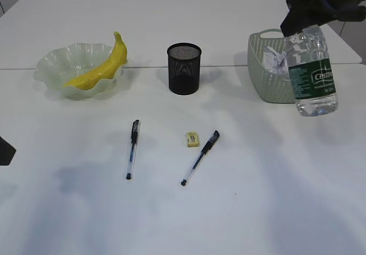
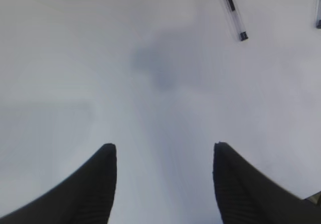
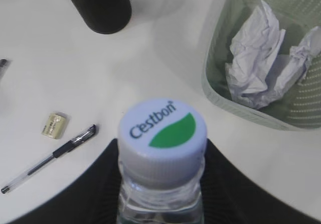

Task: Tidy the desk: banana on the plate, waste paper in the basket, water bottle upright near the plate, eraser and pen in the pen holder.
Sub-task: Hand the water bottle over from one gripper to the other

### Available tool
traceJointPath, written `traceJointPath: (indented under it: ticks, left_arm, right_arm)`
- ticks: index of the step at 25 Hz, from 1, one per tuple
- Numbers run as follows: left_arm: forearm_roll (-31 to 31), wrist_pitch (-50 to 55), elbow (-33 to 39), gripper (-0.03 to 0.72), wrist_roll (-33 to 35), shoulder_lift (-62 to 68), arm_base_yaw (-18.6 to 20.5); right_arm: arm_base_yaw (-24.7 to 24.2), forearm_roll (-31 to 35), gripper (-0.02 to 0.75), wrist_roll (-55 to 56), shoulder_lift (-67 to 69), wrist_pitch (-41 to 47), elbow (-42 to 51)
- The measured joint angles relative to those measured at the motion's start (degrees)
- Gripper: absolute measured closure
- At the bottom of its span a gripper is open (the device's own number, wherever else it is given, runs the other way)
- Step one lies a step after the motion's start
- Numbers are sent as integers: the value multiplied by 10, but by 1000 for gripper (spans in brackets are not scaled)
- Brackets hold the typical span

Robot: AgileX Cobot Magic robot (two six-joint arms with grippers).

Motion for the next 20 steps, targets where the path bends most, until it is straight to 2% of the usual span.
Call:
traceJointPath:
  ticks: [11, 20]
  left_arm:
    - [-128, -52, 0, 253, 141, 0, 0]
    - [-275, -78, 1, 253, 291, 0, 0]
  right_arm:
    - [0, 140, 426, -142, -27, 0, 2]
    - [0, 326, 426, -308, -27, 37, 2]
